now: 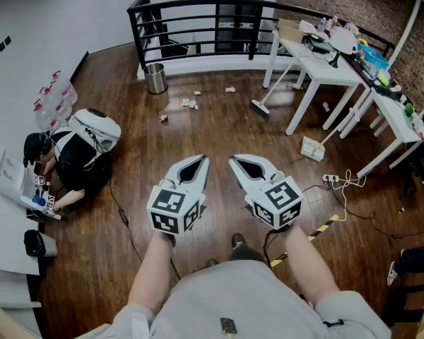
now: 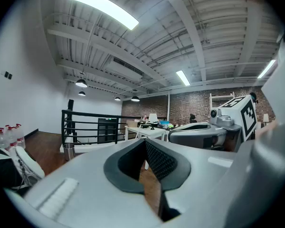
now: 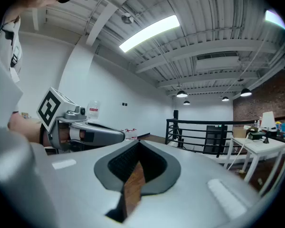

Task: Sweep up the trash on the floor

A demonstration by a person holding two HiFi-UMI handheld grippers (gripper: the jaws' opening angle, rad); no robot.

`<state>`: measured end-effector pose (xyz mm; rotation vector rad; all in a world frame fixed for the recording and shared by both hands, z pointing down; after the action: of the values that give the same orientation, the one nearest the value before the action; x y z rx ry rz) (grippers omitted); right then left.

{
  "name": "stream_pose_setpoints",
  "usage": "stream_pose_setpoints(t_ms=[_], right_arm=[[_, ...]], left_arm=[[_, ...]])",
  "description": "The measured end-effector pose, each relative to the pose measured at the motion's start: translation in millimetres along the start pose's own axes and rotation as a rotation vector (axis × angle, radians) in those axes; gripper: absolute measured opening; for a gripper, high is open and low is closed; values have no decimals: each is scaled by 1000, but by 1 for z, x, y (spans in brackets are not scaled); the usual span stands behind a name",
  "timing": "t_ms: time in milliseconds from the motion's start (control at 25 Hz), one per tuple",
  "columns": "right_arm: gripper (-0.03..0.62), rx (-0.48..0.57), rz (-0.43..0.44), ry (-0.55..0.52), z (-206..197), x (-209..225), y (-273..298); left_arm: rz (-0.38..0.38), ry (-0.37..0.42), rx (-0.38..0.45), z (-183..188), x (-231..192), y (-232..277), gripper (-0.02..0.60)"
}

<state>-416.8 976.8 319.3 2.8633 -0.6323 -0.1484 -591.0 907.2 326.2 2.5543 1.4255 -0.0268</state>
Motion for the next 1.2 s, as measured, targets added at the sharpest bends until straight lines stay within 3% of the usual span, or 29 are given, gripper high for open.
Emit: stream_pose_setpoints(t_ms=[440, 1200], right_arm=[[0, -2, -37, 26, -6, 72, 28], [0, 48, -41, 86, -10, 331, 104]], left_arm=[[-32, -5, -36, 4, -24, 79, 6], [-17, 36, -66, 64, -64, 342, 8]])
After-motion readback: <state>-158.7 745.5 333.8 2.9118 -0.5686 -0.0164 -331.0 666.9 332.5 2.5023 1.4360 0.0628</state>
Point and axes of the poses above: the fingertips, and each gripper's own axes: y forward along the fingers, x to its right, z out of its top, the point moved 10 cm from there along -y, backward along the fingers, and after that the axes turned 3 degrees about -x, right-handed, at the moved point
